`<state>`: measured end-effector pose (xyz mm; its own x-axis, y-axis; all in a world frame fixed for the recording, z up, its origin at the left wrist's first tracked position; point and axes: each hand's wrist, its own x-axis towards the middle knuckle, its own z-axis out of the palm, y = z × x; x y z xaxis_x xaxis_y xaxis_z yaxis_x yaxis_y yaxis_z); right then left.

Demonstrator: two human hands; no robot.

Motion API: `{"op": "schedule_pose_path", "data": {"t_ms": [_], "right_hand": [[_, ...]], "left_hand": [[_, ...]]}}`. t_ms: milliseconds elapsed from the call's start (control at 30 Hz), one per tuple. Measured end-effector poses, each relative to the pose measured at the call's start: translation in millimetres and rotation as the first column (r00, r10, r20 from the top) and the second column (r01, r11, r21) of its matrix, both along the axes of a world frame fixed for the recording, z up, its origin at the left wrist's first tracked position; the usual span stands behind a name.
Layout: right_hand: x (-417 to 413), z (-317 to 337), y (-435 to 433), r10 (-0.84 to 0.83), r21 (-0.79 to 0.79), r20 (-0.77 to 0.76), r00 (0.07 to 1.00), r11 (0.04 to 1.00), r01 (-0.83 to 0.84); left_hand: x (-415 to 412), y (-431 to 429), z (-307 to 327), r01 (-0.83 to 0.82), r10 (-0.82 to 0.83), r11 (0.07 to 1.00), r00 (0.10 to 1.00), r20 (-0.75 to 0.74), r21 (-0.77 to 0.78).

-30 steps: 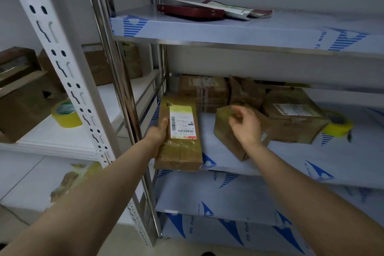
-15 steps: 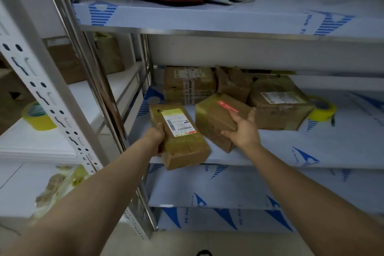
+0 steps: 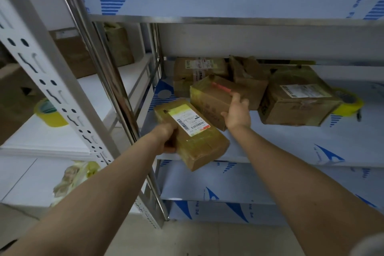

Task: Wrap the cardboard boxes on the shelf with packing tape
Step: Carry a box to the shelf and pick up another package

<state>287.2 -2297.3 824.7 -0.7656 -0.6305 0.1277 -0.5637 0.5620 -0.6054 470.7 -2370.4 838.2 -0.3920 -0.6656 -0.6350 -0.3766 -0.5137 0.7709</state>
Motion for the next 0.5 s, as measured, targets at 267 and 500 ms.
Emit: {"op": "schedule_pose_path", "data": {"t_ms": [267,500], "right_hand": [[2,7,31,-0.015,0.003,0.081,0.997,1.0,0.014],[-18,18,92,-0.132,0.024,0.032,0.991,0.991,0.131]], "left_hand": [[-27,-12,4,0.165,-0.009,0.921,0.915,0.404,-0.354],[-99,42,44,0.482,-0.183,0.602,0.86,0.477,-0.637]]}}
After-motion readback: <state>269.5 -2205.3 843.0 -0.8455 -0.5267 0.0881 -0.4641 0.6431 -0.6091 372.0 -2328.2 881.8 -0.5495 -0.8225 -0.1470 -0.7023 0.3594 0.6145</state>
